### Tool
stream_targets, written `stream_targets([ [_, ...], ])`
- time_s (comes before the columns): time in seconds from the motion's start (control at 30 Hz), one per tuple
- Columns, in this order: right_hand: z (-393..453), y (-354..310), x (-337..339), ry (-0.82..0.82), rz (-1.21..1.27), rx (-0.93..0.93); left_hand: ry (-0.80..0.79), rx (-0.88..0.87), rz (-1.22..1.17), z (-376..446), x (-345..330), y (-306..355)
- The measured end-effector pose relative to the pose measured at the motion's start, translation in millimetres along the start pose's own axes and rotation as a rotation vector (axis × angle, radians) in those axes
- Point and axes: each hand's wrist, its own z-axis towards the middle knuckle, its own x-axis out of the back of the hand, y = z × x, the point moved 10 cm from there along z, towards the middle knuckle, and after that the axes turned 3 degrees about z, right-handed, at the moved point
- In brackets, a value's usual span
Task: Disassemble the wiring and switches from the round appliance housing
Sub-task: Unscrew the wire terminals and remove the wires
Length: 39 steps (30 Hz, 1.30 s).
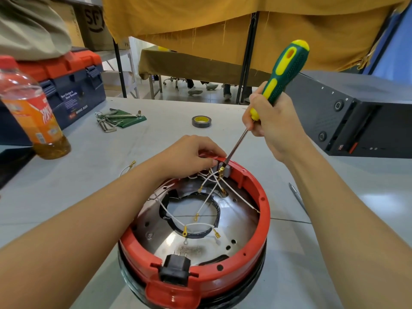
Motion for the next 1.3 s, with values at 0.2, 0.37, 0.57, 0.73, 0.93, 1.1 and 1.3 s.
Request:
stream_targets([
  [0.2,2.9,19.6,14.2,0.108,0.119,-0.088,-0.006,-0.001,0.004,0.9,-0.6,-1.0],
  [0.37,1.3,32.1,24.2,0.215,0.181,-0.155,-0.003,-0.007,-0.003,0.9,-0.3,-0.9],
  [0.57,-8.0,25.2,30.4,0.267,0.149,-0.104,-0.003,0.001,-0.011,0.0,-0.5,-1.8],
  [0.73,-17.3,-4.2,15.6,0.144,0.023,0.076,-0.021,0.035,-0.069,-3.5,-0.9,-2.5],
  [0.93,-18.8,4.2,22.4,0.194,0.095,0.045,-0.077,0.031,0.022,-4.4,-6.6,0.9],
  [1.1,-19.0,37.0,42.5,0.343,0.232,-0.105,-0.072,0.027,0.036,-3.4,-6.2,1.3],
  [1.3,-19.6,61.9,50.1,0.398,0.31,-0.204,-0.072,0.029,0.043,-2.4,-7.1,-0.8],
])
